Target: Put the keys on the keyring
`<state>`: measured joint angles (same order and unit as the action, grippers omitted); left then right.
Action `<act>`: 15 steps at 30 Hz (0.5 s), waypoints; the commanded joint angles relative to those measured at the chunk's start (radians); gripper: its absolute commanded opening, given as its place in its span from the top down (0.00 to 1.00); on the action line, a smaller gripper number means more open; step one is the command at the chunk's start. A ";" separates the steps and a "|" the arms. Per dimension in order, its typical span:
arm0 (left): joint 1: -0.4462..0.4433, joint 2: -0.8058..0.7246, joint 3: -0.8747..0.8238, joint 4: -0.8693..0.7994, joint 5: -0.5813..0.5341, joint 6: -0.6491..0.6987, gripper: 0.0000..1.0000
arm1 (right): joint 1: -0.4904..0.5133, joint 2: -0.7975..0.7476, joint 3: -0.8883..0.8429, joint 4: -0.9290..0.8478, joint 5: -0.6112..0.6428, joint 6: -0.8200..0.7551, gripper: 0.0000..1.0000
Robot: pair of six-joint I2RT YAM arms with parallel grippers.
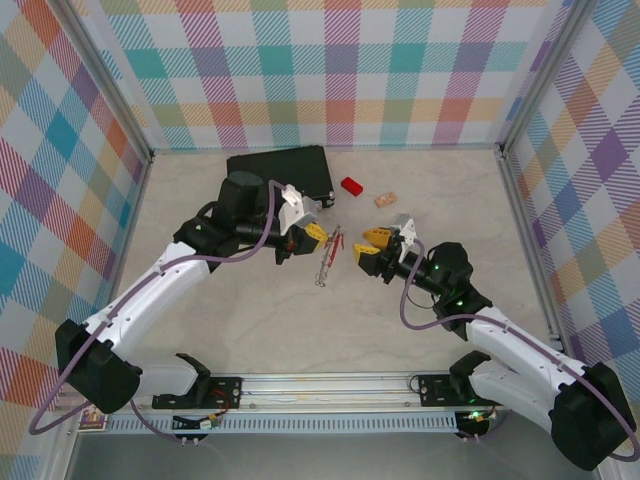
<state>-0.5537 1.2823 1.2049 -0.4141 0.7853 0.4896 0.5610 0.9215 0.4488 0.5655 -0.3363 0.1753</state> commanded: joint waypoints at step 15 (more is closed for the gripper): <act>-0.064 0.024 0.085 -0.270 -0.195 0.200 1.00 | -0.033 0.043 0.079 -0.034 0.033 0.069 0.49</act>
<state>-0.5934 1.3064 1.2667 -0.6163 0.6445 0.6239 0.5404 0.9585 0.4717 0.5484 -0.3054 0.2016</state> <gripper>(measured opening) 0.045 0.503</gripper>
